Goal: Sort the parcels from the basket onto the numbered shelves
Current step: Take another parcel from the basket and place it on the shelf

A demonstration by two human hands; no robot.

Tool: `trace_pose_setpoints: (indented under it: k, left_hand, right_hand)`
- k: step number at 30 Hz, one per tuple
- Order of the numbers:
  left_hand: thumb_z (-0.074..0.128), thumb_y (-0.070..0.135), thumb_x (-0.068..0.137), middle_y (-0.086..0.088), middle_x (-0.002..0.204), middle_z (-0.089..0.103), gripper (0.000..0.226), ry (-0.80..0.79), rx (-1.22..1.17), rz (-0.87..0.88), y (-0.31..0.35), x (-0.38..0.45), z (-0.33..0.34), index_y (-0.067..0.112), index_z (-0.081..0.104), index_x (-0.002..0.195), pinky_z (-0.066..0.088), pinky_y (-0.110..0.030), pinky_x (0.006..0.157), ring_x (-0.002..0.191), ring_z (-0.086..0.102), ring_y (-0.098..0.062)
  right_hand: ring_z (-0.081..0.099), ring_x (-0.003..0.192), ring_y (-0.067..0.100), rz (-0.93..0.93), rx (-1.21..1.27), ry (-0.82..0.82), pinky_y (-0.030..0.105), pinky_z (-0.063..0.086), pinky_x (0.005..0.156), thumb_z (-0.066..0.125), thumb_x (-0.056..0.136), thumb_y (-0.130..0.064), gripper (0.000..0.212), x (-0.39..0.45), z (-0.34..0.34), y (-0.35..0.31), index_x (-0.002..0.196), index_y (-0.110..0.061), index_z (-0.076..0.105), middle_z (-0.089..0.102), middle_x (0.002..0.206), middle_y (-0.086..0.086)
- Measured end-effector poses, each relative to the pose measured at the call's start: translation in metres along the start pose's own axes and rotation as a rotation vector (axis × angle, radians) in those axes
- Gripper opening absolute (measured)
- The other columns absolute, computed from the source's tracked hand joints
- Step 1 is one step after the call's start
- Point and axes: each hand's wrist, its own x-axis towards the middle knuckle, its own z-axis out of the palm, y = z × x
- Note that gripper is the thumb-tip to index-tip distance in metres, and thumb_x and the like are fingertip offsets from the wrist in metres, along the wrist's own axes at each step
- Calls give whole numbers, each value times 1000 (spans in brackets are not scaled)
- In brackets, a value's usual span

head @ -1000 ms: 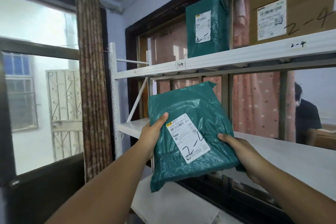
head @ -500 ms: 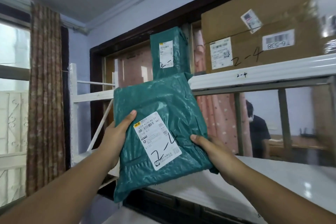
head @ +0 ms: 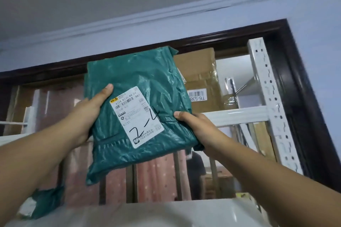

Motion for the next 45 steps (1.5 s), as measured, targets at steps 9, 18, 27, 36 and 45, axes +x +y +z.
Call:
trace_pose_setpoints:
  k: [9, 18, 27, 36, 45]
  left_hand:
    - [73, 71, 77, -3, 111, 82, 71, -304, -161, 52, 40, 31, 145, 23, 71, 129, 59, -46, 99, 102, 79, -25]
    - [92, 76, 39, -4, 133, 69, 134, -377, -270, 51, 42, 46, 264, 29, 37, 151, 56, -58, 100, 112, 71, -31]
    - [78, 18, 94, -7, 122, 71, 58, -450, -208, 100, 25, 34, 332, 16, 49, 143, 60, -40, 86, 102, 70, -23]
    - [77, 24, 93, -5, 120, 73, 40, -413, -134, 153, 13, 62, 341, 30, 56, 126, 62, -50, 93, 104, 73, -28]
    - [77, 33, 90, 11, 119, 63, 50, -312, 143, 380, 2, 50, 338, 33, 53, 134, 59, -43, 94, 109, 66, -26]
  right_hand:
    - [76, 87, 35, -170, -120, 323, 45, 52, 79, 78, 68, -50, 57, -30, -119, -69, 109, -12, 70, 79, 99, 15]
    - [73, 60, 20, -302, -267, 650, 25, 52, 50, 77, 87, -34, 27, -69, -187, -106, 95, -9, 70, 77, 75, 9]
    - [77, 78, 32, -288, -335, 852, 39, 57, 65, 81, 79, -45, 42, -70, -214, -112, 99, -9, 71, 78, 92, 15]
    - [75, 81, 26, -331, -477, 935, 39, 59, 64, 80, 78, -46, 37, -36, -205, -110, 95, -14, 70, 76, 94, 8]
    - [68, 84, 20, -271, -745, 1128, 48, 59, 78, 65, 68, -70, 58, -1, -182, -90, 104, -24, 59, 68, 93, -5]
